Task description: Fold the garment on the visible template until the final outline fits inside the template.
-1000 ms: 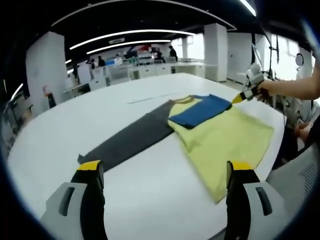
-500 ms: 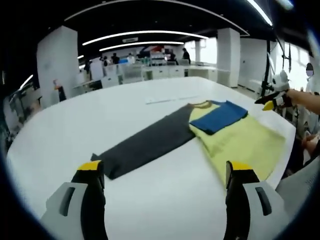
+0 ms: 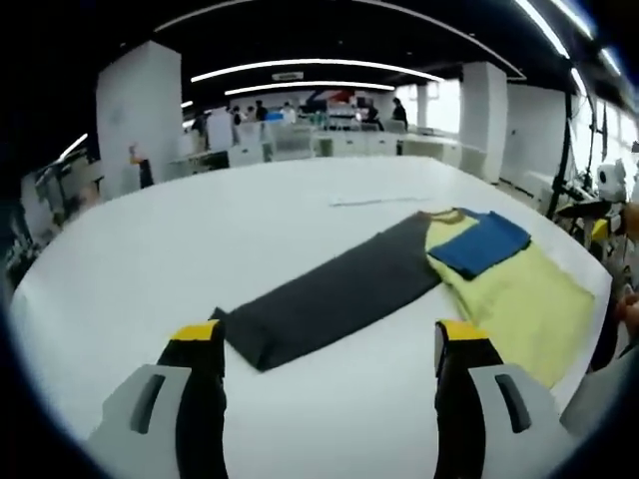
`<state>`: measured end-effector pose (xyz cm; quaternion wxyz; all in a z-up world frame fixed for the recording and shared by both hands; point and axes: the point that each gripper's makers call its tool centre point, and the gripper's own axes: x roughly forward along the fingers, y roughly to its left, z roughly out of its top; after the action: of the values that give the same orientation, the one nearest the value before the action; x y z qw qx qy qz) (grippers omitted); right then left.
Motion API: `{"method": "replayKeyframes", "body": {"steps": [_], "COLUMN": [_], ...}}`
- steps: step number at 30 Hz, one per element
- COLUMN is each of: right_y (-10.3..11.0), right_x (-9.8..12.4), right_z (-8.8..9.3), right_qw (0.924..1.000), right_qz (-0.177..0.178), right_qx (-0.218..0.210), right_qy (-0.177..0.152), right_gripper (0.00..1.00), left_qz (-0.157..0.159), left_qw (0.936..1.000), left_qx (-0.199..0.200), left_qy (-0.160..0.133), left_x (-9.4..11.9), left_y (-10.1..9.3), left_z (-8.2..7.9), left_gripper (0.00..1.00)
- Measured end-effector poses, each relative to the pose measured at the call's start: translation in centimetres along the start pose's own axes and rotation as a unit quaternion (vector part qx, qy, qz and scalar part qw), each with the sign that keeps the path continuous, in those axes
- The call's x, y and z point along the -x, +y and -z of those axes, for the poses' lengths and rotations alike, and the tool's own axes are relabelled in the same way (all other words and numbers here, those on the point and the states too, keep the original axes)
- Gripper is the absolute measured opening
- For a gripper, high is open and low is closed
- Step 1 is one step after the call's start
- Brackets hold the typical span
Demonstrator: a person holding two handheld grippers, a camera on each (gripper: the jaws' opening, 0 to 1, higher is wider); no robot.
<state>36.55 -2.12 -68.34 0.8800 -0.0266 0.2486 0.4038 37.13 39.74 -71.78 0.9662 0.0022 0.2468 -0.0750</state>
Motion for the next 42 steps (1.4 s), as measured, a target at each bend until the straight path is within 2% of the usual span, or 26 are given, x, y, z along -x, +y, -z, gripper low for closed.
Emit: {"method": "replayKeyframes", "body": {"steps": [5, 13, 20, 23, 29, 34, 42], "right_y": [1.1, 1.5, 1.2, 1.0, 0.8, 0.6, 0.4], "right_x": [0.7, 1.7, 2.1, 2.3, 2.8, 2.9, 3.1], "right_z": [-1.1, -1.2, -0.7, -0.5, -0.1, 0.1, 0.6], "right_qw": [0.9995, 0.9990, 0.9989, 0.9988, 0.9987, 0.9985, 0.9984], "right_qz": [-0.001, 0.013, 0.024, 0.029, 0.036, 0.041, 0.047], "right_qx": [-0.010, -0.014, -0.019, -0.022, -0.024, -0.026, -0.028], "right_qy": [-0.031, -0.040, -0.035, -0.032, -0.027, -0.024, -0.018], "right_gripper": [0.99, 0.99, 0.98, 0.98, 0.98, 0.98, 0.97], "left_qz": [-0.019, -0.049, -0.069, -0.073, -0.083, -0.086, -0.087], "left_qw": [0.9997, 0.9981, 0.9965, 0.9962, 0.9948, 0.9930, 0.9934], "left_qx": [-0.001, -0.013, -0.013, 0.011, 0.015, 0.010, 0.003], "left_qy": [0.014, 0.036, 0.045, 0.046, 0.058, 0.081, 0.075], "left_x": [-1.3, -3.0, -4.3, -4.8, -5.7, -6.1, -5.9], "left_y": [1.7, 4.0, 5.5, 5.7, 6.3, 6.2, 6.6], "left_z": [0.7, 2.1, 2.8, 3.1, 4.2, 5.5, 5.5], "left_gripper": [0.71, 0.50, 0.39, 0.35, 0.29, 0.22, 0.13]}}
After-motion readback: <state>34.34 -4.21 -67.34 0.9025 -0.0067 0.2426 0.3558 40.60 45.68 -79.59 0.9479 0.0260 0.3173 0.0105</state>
